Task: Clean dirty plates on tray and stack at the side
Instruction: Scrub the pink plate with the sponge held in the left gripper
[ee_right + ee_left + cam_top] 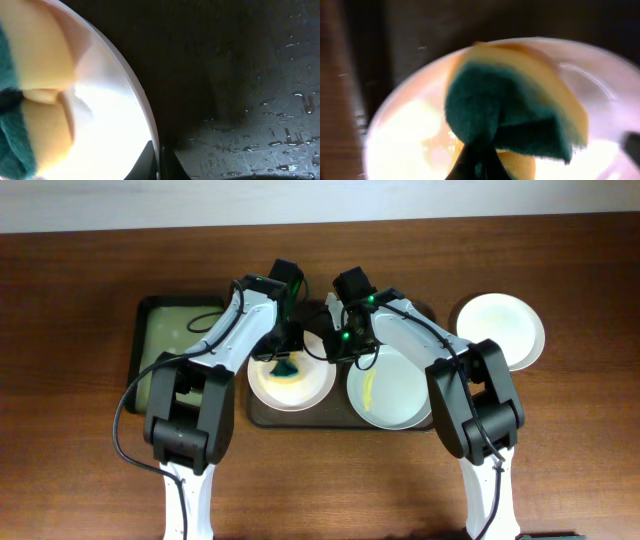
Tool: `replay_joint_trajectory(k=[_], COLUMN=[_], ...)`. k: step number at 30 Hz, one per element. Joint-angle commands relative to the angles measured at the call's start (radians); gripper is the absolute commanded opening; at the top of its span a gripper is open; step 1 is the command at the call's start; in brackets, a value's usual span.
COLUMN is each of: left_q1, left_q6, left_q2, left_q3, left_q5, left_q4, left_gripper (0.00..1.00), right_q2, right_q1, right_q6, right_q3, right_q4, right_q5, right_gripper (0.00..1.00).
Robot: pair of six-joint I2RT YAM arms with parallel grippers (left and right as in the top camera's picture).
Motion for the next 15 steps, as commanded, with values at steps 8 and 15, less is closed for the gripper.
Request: replay_joint_trajectory(k=[8,15], left_q1=[0.146,0.202], left_q6=[-0.029,-0.029], left_q2=[-0.008,-0.297], left_q3=[0.11,0.114], left_q5=[-0.248,-0.137], left_q4=[-0.192,-0.173], left_gripper=[0.0,0.0], right_q2=[0.037,-0.042], right_q1=[-0.005,-0.001], right_q6=[-0.01,-0.066], right_q3=[-0.014,0.1], right_q4=[-0.005,-0.103], right_q5=[0.051,0.053], right_gripper=[0.04,0.04])
